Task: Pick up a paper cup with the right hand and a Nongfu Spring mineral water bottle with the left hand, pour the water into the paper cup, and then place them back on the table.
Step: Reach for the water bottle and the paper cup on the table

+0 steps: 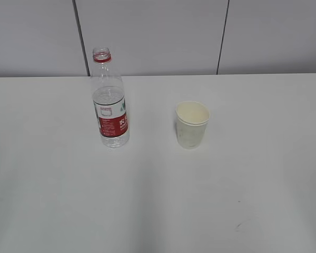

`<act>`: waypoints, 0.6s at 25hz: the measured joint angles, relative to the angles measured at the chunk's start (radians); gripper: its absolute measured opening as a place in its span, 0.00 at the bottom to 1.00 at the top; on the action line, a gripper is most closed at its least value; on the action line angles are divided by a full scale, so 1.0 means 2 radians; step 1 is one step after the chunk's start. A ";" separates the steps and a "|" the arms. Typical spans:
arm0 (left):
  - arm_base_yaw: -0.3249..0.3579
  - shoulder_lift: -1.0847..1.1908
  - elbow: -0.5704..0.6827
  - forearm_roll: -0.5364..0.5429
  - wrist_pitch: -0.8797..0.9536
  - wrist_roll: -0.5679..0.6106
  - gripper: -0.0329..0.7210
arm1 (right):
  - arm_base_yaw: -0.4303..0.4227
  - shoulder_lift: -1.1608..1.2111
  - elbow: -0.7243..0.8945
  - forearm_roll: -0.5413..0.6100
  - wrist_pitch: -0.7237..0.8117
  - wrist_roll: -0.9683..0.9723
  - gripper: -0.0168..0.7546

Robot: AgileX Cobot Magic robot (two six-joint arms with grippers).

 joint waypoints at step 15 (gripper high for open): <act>0.000 0.000 0.081 0.047 -0.209 0.000 0.69 | 0.000 0.000 0.120 0.000 -0.221 -0.009 0.78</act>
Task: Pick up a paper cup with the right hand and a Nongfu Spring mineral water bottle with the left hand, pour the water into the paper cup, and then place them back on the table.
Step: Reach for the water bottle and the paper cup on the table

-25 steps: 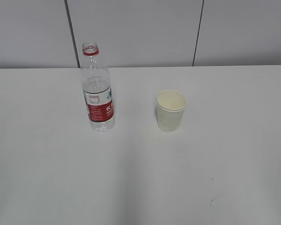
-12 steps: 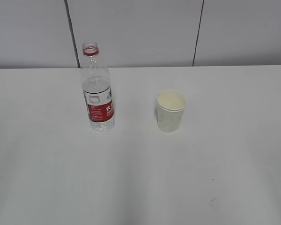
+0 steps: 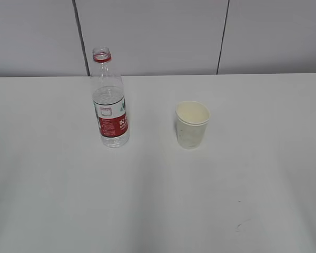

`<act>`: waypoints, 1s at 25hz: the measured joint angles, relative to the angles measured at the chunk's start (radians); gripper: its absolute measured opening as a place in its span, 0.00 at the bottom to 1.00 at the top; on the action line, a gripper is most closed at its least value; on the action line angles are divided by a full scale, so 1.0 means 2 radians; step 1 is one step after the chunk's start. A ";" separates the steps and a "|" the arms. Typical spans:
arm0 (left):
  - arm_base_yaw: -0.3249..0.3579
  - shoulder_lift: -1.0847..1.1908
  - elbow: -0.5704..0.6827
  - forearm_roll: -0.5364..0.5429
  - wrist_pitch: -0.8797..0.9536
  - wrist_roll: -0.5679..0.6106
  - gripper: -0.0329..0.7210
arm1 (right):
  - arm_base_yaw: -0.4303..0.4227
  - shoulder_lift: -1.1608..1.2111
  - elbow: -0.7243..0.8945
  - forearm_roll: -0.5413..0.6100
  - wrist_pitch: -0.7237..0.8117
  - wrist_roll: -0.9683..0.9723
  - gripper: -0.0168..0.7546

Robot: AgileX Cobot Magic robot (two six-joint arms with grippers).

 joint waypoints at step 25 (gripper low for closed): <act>0.000 0.161 0.052 0.051 -0.198 0.000 0.66 | 0.000 0.265 0.056 -0.011 -0.332 -0.001 0.78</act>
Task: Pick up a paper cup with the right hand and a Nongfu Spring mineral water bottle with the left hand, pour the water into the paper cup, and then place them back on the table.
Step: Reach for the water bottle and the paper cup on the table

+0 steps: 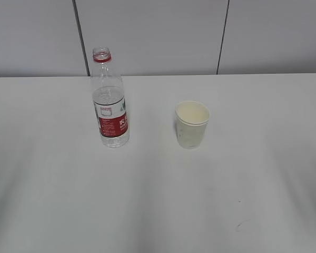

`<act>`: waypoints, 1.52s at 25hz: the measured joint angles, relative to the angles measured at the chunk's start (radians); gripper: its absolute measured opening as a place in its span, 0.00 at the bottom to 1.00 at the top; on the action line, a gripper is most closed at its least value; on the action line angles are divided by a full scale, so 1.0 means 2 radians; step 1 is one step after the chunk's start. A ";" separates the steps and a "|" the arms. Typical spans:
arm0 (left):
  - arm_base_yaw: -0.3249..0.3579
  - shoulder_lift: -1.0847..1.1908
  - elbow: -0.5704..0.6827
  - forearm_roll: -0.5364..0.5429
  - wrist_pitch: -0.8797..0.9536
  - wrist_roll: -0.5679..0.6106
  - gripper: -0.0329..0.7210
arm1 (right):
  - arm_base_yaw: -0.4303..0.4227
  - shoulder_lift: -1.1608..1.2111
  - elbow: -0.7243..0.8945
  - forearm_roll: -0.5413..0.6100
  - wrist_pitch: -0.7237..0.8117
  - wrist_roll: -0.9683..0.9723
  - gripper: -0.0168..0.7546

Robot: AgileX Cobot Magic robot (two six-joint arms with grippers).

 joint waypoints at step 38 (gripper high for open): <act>0.000 0.253 0.024 -0.048 -0.279 0.000 0.65 | 0.000 0.209 -0.003 -0.139 -0.205 0.043 0.78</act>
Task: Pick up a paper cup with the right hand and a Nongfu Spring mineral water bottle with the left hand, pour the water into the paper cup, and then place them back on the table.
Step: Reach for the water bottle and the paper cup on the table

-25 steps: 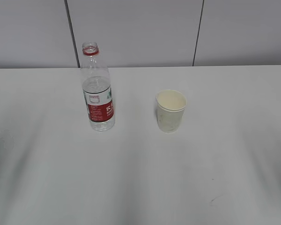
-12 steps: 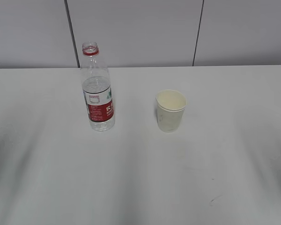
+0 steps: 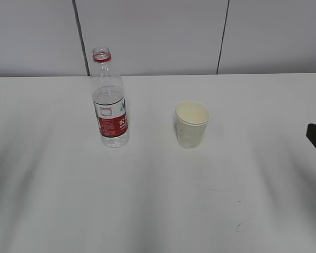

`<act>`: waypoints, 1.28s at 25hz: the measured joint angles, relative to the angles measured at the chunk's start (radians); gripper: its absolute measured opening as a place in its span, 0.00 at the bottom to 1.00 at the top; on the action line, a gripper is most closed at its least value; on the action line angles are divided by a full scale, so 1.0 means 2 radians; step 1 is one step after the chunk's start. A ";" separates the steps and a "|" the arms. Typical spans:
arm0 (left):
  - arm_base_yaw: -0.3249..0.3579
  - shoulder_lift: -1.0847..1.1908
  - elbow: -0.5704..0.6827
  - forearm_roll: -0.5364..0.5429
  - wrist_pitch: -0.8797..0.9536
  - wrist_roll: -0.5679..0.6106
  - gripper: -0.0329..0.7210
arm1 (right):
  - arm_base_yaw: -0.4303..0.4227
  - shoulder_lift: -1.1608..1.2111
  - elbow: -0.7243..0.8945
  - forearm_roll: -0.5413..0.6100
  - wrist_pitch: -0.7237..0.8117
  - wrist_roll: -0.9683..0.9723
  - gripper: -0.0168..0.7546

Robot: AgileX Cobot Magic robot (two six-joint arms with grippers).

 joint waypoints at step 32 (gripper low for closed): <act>-0.001 0.229 -0.018 0.046 -0.175 -0.013 0.64 | 0.000 0.304 -0.102 -0.121 -0.132 0.059 0.78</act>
